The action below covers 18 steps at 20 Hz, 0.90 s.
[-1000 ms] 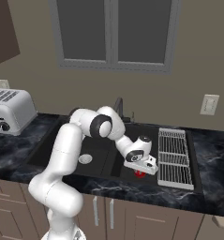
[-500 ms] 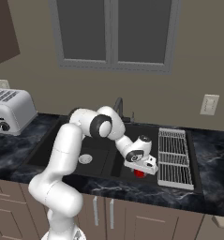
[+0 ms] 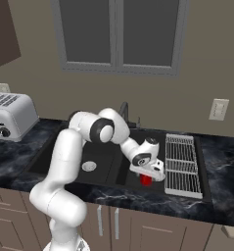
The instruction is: Move any existing items from the left basin to the right basin for drying. Then move the measuring cup from the counter to the left basin of the sink for washing.
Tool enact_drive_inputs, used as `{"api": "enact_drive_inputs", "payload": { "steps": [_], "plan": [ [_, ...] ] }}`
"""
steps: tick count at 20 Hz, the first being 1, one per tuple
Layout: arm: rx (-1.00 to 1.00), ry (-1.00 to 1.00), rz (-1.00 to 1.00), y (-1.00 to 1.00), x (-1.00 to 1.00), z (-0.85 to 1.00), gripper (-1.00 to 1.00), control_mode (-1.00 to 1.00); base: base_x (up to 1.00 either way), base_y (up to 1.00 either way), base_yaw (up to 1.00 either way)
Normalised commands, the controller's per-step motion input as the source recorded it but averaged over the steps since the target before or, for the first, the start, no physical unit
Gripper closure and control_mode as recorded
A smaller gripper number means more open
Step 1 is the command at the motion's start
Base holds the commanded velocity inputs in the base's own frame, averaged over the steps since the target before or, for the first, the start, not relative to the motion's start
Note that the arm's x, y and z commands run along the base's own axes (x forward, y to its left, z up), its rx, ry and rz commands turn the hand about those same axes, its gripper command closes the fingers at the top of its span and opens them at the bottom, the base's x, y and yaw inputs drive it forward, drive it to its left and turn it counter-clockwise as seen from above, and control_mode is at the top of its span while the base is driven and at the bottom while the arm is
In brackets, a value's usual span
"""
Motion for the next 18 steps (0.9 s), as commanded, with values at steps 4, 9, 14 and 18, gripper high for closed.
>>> {"api": "enact_drive_inputs", "payload": {
  "steps": [4,9,14,18],
  "plan": [
    [0.00,0.01,0.00,0.00,-0.01,0.48,-1.00,-1.00,0.00,0.00,0.00],
    [0.00,0.01,0.00,0.00,-0.05,0.49,-1.00,-1.00,0.00,0.00,0.00],
    [0.00,0.02,-0.01,0.00,-0.08,0.48,-1.00,-1.00,0.00,0.00,0.00],
    [0.00,0.01,-0.02,0.00,-0.11,0.50,-1.00,-1.00,0.00,0.00,0.00]
  ]
}}
